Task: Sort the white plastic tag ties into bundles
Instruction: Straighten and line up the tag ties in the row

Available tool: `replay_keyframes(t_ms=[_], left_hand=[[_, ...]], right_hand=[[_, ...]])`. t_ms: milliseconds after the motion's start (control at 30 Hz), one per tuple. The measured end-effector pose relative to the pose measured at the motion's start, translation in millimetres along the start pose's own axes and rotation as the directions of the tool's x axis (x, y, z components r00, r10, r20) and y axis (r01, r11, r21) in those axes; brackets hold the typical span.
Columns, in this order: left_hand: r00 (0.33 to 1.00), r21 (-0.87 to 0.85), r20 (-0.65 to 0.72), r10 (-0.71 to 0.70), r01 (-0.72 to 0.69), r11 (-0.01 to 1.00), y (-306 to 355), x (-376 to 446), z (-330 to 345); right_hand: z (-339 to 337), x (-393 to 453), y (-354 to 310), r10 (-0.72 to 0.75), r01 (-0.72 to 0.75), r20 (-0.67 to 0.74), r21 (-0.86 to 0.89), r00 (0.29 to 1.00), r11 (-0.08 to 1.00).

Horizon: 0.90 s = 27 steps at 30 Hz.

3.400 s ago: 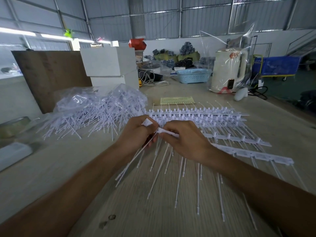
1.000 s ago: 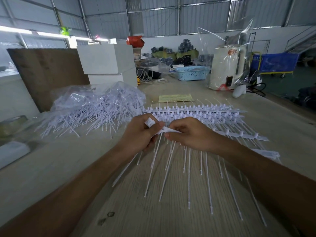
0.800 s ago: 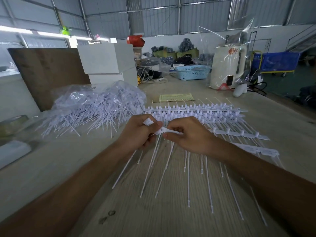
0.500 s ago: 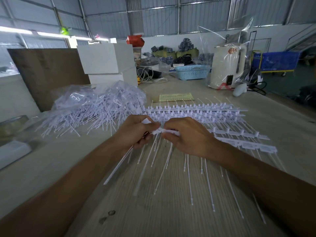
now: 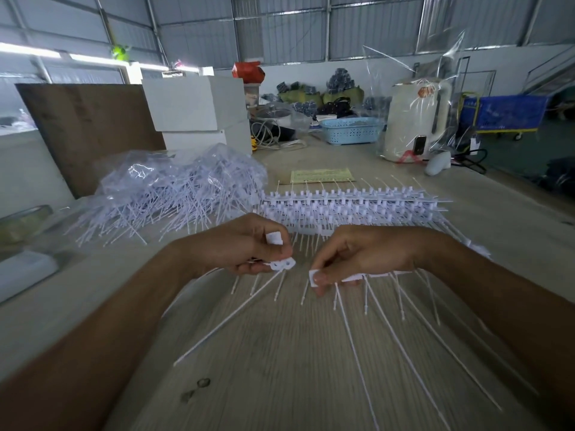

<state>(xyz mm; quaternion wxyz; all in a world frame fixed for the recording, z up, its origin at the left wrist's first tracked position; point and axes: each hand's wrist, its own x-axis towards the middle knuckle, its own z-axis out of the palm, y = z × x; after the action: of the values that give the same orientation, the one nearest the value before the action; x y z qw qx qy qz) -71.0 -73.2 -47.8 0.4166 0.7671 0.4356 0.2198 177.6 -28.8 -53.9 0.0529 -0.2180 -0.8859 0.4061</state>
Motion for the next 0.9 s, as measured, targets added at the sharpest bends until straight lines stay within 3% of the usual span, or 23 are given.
replay_keyframes(t_ms=[167, 300, 433, 533, 733, 900], left_hand=[[0.961, -0.037, -0.277, 0.005, -0.016, 0.999, -3, -1, -5], [0.939, -0.005, -0.328, 0.101, -0.108, 0.994, 5, 10, 13], [0.916, 0.082, -0.375, 0.141, -0.119, 0.990, 8, 15, 23], [0.917, 0.156, -0.368, 0.157, -0.106, 0.982, 8, 14, 24], [0.955, 0.025, -0.270, 0.120, -0.118, 0.993, 13, 12, 29], [0.960, 0.129, -0.261, 0.106, -0.074, 0.989, 13, 13, 29]], right_hand=[[1, 3, 2, -0.009, 0.018, -0.253, 0.032, 0.968, 0.999], [11, 17, -4, -0.067, 0.064, -0.449, -0.021, 0.891, 0.998], [19, 25, -9, -0.085, 0.060, -0.469, -0.068, 0.879, 0.996], [21, 26, -10, -0.074, 0.064, -0.500, -0.038, 0.863, 0.997], [18, 23, -8, -0.077, 0.069, -0.524, -0.035, 0.848, 0.997], [15, 25, -2, -0.074, 0.052, -0.591, -0.054, 0.803, 0.997]])
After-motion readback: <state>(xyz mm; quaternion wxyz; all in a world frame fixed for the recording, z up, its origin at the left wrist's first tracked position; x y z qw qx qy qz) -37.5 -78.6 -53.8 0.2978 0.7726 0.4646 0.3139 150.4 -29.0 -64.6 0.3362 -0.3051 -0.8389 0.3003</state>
